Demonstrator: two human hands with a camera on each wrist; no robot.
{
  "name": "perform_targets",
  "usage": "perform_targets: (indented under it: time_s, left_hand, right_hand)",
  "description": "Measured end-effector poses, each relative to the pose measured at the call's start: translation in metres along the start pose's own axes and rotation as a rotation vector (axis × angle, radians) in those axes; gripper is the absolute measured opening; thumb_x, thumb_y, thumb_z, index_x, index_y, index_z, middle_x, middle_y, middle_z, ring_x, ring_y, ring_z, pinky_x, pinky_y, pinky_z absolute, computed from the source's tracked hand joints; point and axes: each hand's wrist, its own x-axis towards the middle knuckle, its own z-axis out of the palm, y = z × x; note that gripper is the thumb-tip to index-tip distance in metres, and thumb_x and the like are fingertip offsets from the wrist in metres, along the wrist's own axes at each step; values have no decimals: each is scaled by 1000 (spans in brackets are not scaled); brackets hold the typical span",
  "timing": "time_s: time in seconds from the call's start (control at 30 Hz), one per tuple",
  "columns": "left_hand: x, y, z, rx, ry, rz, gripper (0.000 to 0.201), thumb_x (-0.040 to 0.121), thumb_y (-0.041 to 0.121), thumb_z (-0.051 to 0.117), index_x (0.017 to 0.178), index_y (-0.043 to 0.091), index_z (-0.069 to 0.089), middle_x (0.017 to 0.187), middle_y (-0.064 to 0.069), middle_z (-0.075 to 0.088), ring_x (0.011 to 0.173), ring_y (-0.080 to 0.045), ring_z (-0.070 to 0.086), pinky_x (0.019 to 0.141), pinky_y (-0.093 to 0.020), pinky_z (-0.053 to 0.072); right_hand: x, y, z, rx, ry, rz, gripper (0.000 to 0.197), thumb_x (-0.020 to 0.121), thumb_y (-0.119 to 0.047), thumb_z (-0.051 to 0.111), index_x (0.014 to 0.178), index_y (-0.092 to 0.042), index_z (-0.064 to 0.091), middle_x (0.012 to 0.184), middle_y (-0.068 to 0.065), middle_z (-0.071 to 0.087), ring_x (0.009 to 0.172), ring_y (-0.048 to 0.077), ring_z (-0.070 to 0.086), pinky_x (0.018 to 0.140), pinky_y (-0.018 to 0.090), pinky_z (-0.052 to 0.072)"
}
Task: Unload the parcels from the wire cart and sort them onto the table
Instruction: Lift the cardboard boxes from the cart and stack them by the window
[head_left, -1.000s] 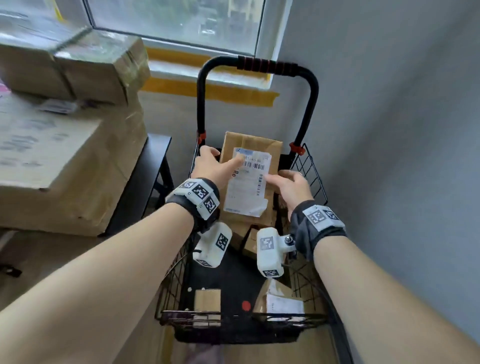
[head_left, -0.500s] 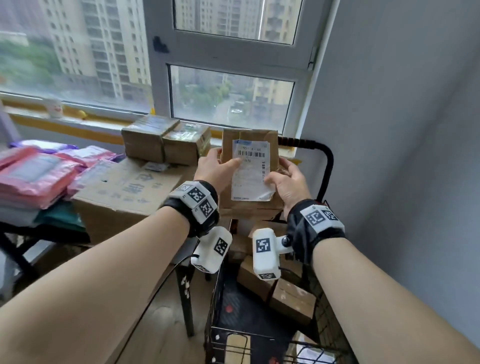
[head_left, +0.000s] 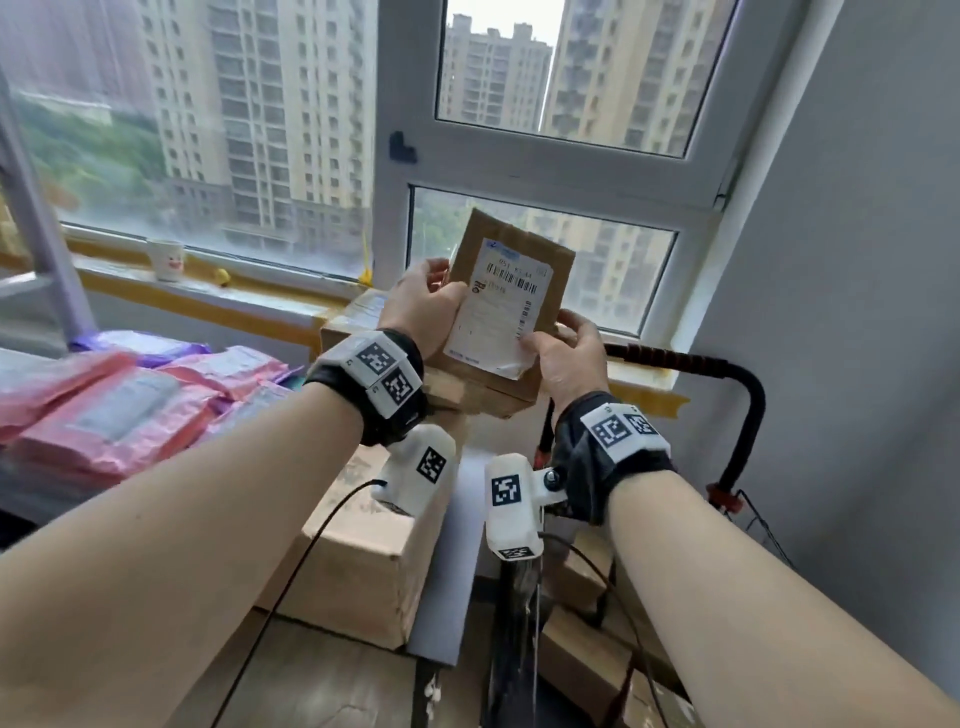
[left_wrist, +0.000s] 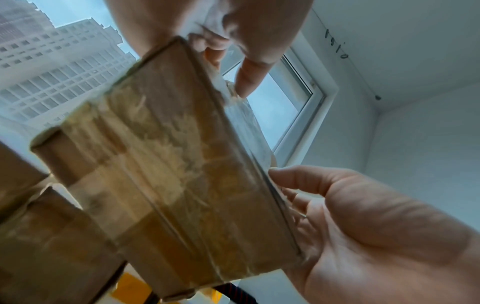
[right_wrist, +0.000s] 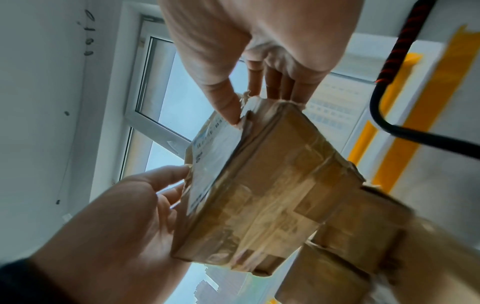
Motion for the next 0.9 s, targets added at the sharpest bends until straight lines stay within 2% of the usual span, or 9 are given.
perform_targets:
  time_s: [0.1, 0.23, 0.37, 0.53, 0.67, 0.73, 0.8, 0.87, 0.9]
  left_hand:
    - [54, -9, -28, -23, -1, 36, 41, 93, 23, 51, 133, 17, 48, 123, -1, 61, 107, -20, 60, 92, -42, 52]
    - [122, -27, -63, -60, -5, 55, 37, 94, 19, 53, 130, 15, 53, 121, -2, 63, 108, -21, 61, 94, -40, 51]
    - [176, -53, -86, -99, -34, 36, 30, 95, 15, 51, 125, 13, 58, 113, -1, 65, 105, -20, 63, 95, -39, 51]
    - [214, -88, -96, -193, -107, -119, 29, 94, 9, 51, 122, 11, 60, 110, -4, 65, 108, -26, 62, 97, -41, 49]
    - [234, -108, -96, -175, -110, -216, 31, 92, 7, 52, 123, 8, 60, 113, -7, 65, 110, -24, 60, 102, -37, 45]
    - [238, -114, -95, -135, -125, -256, 16, 92, 5, 51, 96, 13, 64, 92, -6, 65, 97, -20, 58, 98, -36, 46]
    - [241, -118, -93, -101, -147, -293, 18, 91, 5, 50, 80, 17, 59, 88, -8, 60, 90, -20, 55, 95, -38, 47]
    - [243, -122, -93, -70, -160, -300, 13, 92, 8, 49, 89, 15, 60, 98, -10, 58, 91, -20, 54, 92, -35, 47]
    - [244, -123, -92, -65, -167, -298, 13, 93, 10, 49, 99, 12, 61, 102, -10, 58, 94, -20, 54, 91, -32, 46]
  right_hand:
    - [35, -8, 48, -3, 24, -39, 41, 86, -4, 60, 125, -15, 49, 112, 3, 63, 79, 3, 59, 61, 13, 49]
    - [79, -11, 114, -8, 31, -41, 42, 83, -2, 62, 122, -15, 52, 110, 3, 66, 89, 12, 64, 79, 27, 55]
    - [115, 0, 165, -57, -1, -42, 33, 80, 2, 60, 109, -15, 62, 97, 0, 68, 89, 16, 63, 83, 28, 53]
    - [145, 18, 193, -145, -40, 28, 27, 78, 0, 60, 96, -17, 68, 101, 3, 71, 101, 24, 65, 97, 38, 50]
    - [158, 32, 200, -171, -80, 97, 36, 71, -6, 62, 106, -10, 69, 107, 5, 71, 105, 25, 65, 100, 40, 48]
    - [163, 33, 200, -172, -76, 116, 19, 77, 0, 60, 89, -13, 68, 100, 5, 71, 98, 25, 64, 95, 36, 50]
    - [169, 35, 201, -148, -63, 130, 27, 81, 3, 59, 102, -12, 66, 99, 5, 69, 90, 20, 61, 81, 27, 48]
    - [173, 38, 203, -126, -55, 150, 41, 81, 4, 59, 121, -2, 60, 108, 10, 67, 84, 17, 61, 72, 21, 46]
    - [174, 40, 204, -116, -52, 163, 41, 80, 5, 59, 121, -1, 60, 108, 12, 67, 78, 15, 62, 67, 19, 47]
